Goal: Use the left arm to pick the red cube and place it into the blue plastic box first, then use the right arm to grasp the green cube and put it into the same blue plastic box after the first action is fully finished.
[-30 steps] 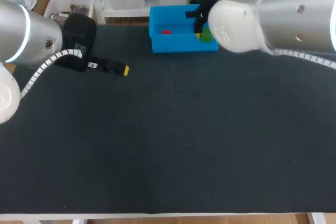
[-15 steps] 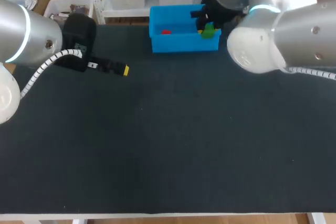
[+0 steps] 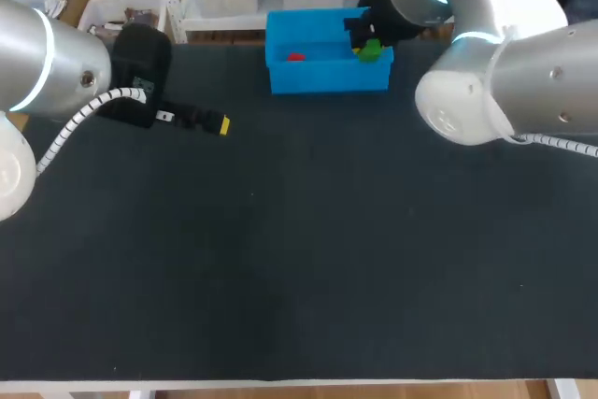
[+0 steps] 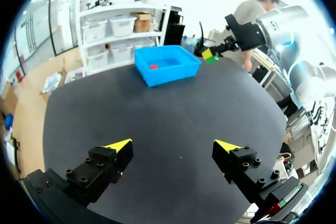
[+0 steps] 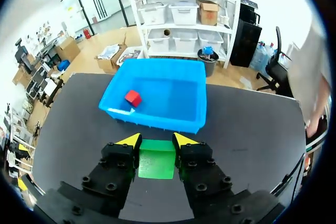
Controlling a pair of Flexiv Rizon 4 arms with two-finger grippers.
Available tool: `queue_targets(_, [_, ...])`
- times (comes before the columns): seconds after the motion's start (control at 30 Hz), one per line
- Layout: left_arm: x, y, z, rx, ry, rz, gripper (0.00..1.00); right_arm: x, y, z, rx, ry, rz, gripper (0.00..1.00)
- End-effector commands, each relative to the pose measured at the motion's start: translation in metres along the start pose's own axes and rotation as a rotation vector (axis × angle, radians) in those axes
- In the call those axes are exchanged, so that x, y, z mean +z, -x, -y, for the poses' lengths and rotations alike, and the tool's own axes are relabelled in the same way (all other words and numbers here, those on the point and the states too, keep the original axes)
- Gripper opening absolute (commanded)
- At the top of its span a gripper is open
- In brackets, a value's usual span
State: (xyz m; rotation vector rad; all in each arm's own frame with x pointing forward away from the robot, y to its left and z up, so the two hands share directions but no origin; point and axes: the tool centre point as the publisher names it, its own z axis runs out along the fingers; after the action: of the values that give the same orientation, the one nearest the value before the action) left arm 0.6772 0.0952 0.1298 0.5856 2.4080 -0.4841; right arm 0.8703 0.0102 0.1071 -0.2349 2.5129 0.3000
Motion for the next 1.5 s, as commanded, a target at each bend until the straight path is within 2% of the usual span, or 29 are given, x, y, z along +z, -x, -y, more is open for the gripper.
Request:
queue_targets(0.03, [0.0,-0.001,-0.002,0.002,-0.007,0.002,1.0,0.025,0.023,-0.001,-0.004,0.019,-0.023,0.0])
queue_targets(0.37, [0.0,-0.001,-0.002,0.002,-0.007,0.002,1.0,0.067,0.06,-0.007,-0.029,0.039,-0.026,0.0])
queue_targets(0.6, [0.0,-0.001,-0.002,0.002,-0.007,0.002,1.0,0.09,0.074,-0.006,-0.039,0.063,-0.01,0.0])
queue_targets(1.0, [0.0,-0.001,-0.002,0.002,-0.007,0.002,1.0,0.122,0.065,-0.004,-0.037,0.071,-0.039,0.0])
queue_targets(1.5, [0.0,-0.001,-0.002,0.002,-0.007,0.002,1.0,0.132,0.062,0.0,-0.017,0.079,-0.072,0.0])
